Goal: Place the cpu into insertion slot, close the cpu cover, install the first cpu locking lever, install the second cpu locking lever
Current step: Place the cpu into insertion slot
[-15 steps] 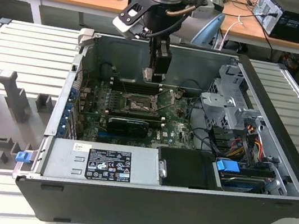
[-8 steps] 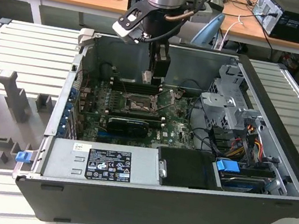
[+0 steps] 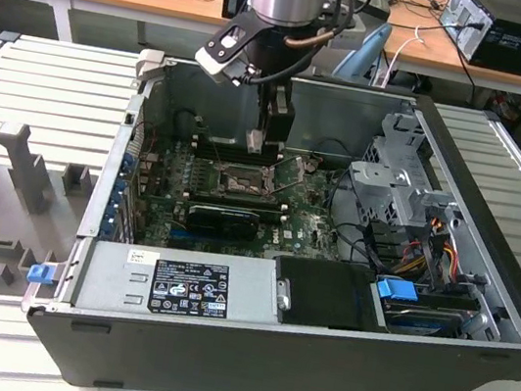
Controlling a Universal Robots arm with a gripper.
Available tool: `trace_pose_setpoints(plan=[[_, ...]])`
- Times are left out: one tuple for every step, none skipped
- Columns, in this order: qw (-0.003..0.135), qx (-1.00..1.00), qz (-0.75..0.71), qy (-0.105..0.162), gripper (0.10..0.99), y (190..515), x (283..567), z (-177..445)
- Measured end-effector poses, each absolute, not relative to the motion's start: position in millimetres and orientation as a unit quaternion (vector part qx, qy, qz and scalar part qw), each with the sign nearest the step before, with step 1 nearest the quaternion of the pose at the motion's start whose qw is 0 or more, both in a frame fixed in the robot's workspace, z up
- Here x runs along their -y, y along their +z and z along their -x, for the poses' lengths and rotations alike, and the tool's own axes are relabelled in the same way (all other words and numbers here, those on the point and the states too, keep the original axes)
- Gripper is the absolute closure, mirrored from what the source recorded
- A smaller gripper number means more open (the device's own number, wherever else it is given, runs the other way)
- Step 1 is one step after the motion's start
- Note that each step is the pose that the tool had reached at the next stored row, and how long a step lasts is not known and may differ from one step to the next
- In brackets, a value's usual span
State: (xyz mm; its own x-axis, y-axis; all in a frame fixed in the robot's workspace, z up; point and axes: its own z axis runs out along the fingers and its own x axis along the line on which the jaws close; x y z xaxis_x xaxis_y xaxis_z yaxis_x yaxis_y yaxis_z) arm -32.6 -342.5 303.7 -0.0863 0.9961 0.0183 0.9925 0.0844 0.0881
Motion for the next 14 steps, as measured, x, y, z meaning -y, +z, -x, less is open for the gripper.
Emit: trace_pose_setpoints(plan=[[0.023, -0.736, -0.676, 0.039, 0.557, 303.0, 342.5, 32.6], [0.023, -0.736, -0.676, 0.039, 0.557, 302.4, 342.5, 32.6], [0.023, -0.736, -0.675, 0.039, 0.557, 301.6, 342.5, 32.6], [0.023, -0.736, -0.676, 0.039, 0.557, 300.6, 342.5, 32.6], [0.023, -0.736, -0.676, 0.039, 0.557, 299.8, 342.5, 32.6], [0.023, -0.736, -0.676, 0.039, 0.557, 299.0, 342.5, 32.6], [0.023, -0.735, -0.676, 0.039, 0.557, 297.9, 342.4, 32.6], [0.023, -0.733, -0.678, 0.039, 0.557, 296.3, 342.0, 32.6], [0.023, -0.733, -0.679, 0.039, 0.557, 294.1, 341.8, 32.6], [0.023, -0.733, -0.679, 0.039, 0.557, 292.3, 341.7, 32.6], [0.023, -0.733, -0.679, 0.039, 0.557, 291.5, 341.7, 32.6], [0.023, -0.733, -0.679, 0.039, 0.557, 290.9, 341.7, 32.6], [0.023, -0.732, -0.679, 0.039, 0.557, 289.8, 341.7, 32.6], [0.023, -0.732, -0.679, 0.039, 0.557, 289.3, 341.7, 32.6]])
